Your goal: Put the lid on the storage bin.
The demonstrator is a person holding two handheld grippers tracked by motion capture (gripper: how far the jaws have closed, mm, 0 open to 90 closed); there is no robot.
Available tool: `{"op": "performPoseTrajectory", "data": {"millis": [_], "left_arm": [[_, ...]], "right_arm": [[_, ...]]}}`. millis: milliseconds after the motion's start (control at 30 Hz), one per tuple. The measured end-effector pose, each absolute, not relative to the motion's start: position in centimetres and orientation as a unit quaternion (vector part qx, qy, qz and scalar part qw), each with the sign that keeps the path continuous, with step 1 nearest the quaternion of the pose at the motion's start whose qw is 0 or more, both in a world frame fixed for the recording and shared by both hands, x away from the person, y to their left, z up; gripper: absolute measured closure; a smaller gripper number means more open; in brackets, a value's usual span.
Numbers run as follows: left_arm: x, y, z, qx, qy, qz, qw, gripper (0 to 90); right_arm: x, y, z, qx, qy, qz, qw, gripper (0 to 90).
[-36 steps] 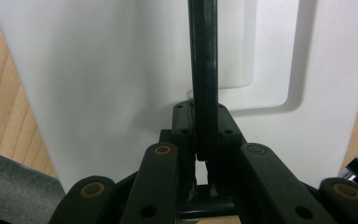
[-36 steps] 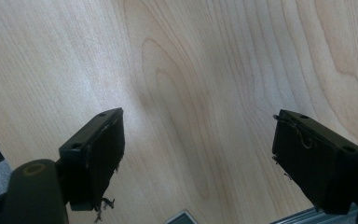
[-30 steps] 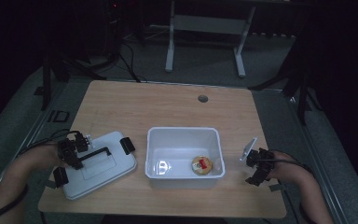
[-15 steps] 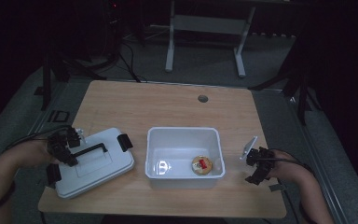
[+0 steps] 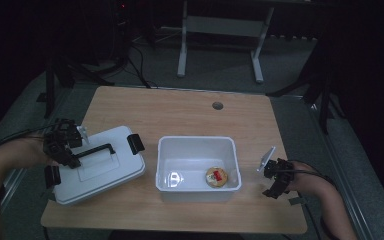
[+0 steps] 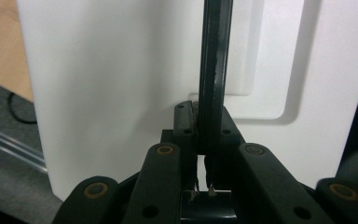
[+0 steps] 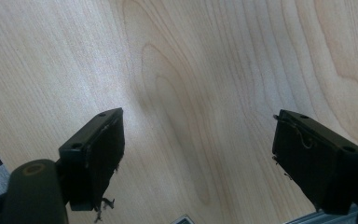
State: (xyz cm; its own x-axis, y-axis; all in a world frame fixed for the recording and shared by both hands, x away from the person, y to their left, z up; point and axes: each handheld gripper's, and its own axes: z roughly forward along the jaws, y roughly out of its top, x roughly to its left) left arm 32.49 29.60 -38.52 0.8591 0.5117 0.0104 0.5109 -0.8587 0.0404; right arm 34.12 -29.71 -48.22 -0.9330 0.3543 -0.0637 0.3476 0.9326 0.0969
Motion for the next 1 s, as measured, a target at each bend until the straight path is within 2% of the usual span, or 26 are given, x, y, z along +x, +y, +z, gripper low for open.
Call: {"op": "performPoseTrajectory", "data": {"millis": [367, 1000], "left_arm": [[32.4, 27.5, -35.2, 0.97, 0.236, 0.023, 0.045, 83.5], [35.0, 19.0, -34.6, 0.985, 0.166, 0.025, 0.048, 83.5]], "right_arm": [[34.2, -29.6, -48.1, 0.178, 0.982, 0.041, 0.043, 16.5], [34.2, -29.6, -48.6, 0.18, 0.982, 0.038, 0.038, 16.6]]}}
